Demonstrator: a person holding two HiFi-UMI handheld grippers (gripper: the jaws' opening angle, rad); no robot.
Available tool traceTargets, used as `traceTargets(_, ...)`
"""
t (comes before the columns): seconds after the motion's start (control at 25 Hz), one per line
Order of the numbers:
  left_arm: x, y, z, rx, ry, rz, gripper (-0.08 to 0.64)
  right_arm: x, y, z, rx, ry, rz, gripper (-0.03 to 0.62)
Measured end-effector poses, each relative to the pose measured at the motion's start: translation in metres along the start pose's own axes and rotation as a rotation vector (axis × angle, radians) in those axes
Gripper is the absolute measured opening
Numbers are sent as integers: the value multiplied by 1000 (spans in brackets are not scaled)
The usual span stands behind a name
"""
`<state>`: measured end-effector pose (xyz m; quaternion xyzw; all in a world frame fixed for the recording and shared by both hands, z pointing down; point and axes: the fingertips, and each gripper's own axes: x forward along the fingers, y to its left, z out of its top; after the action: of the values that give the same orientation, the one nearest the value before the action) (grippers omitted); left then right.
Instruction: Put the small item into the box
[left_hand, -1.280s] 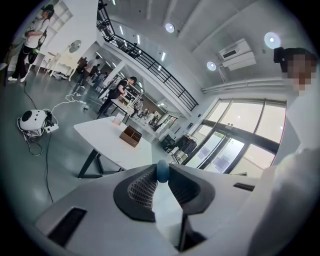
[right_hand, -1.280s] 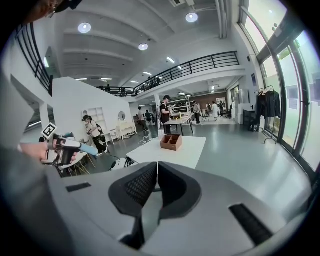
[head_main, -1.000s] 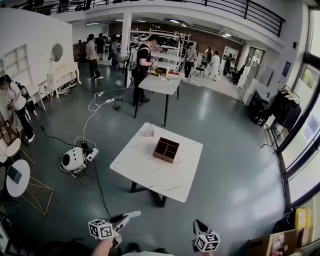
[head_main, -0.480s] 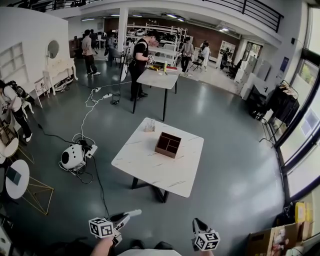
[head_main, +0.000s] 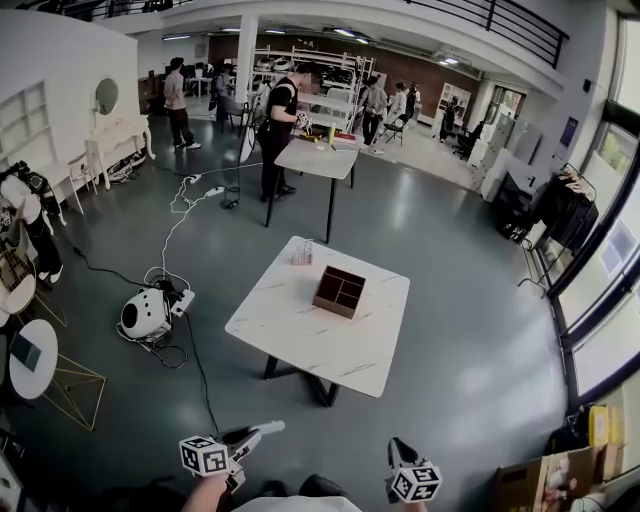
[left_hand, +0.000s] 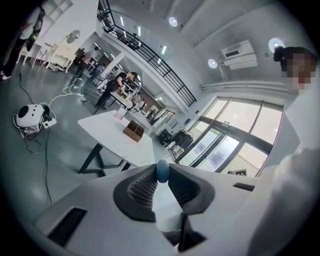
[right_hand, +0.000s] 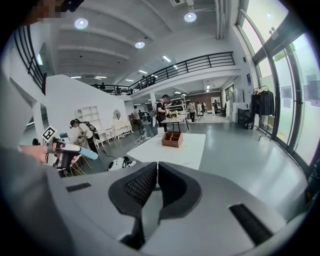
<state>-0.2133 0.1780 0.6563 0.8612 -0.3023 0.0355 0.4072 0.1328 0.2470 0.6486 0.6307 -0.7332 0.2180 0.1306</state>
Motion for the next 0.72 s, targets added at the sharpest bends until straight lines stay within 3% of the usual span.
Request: traceTargets(0.72, 20, 21, 14, -21, -8, 3, 72, 30, -3, 4, 29, 38, -3, 28)
